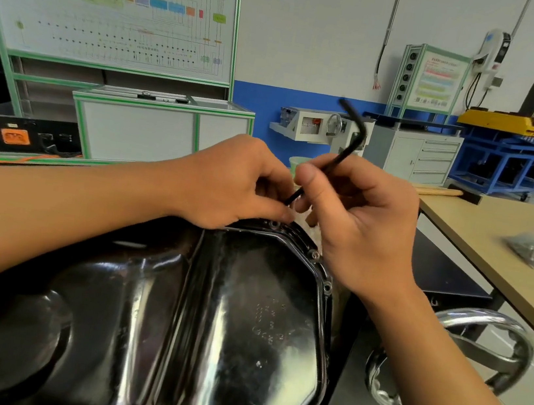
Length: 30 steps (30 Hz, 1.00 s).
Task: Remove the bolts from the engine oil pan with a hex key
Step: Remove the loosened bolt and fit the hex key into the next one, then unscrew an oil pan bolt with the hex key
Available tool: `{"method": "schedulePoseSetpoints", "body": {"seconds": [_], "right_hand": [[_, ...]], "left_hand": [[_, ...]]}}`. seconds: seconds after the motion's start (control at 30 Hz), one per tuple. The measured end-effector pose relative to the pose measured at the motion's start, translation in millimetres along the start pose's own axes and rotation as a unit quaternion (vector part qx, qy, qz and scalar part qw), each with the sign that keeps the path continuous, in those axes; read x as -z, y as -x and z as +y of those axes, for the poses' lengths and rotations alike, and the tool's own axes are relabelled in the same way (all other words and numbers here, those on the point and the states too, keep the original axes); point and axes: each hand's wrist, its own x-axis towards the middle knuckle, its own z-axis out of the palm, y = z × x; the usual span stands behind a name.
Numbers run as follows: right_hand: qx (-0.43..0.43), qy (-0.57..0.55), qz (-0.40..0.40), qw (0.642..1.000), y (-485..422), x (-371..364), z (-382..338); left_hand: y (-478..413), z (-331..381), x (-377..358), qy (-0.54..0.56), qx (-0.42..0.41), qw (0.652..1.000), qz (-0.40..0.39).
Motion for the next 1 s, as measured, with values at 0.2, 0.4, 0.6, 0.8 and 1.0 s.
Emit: {"method": "schedulePoseSetpoints", "body": {"seconds": [0.2, 0.4, 0.6, 0.8, 1.0], "right_hand": [[-0.117, -0.116, 0.137, 0.977, 5, 15, -21], [-0.296, -0.263, 0.379, 0.836, 35, 76, -36], [-0.361, -0.237, 0.456, 0.778, 80, 131, -47], [-0.242, -0.134, 0.518, 0.809, 105, 212, -84], [-0.208, 0.021, 0.631, 0.747, 147, 295, -99]], "left_hand": [[3, 2, 8, 0.043, 0.025, 0.999, 0.007], [0, 21, 5, 0.082, 0.097, 0.989, -0.07], [-43, 112, -65, 0.286, 0.119, 0.944, -0.111], [-100, 201, -167, 0.44, 0.131, 0.87, -0.181], [-164, 260, -262, 0.417, 0.138, 0.873, -0.212]]}}
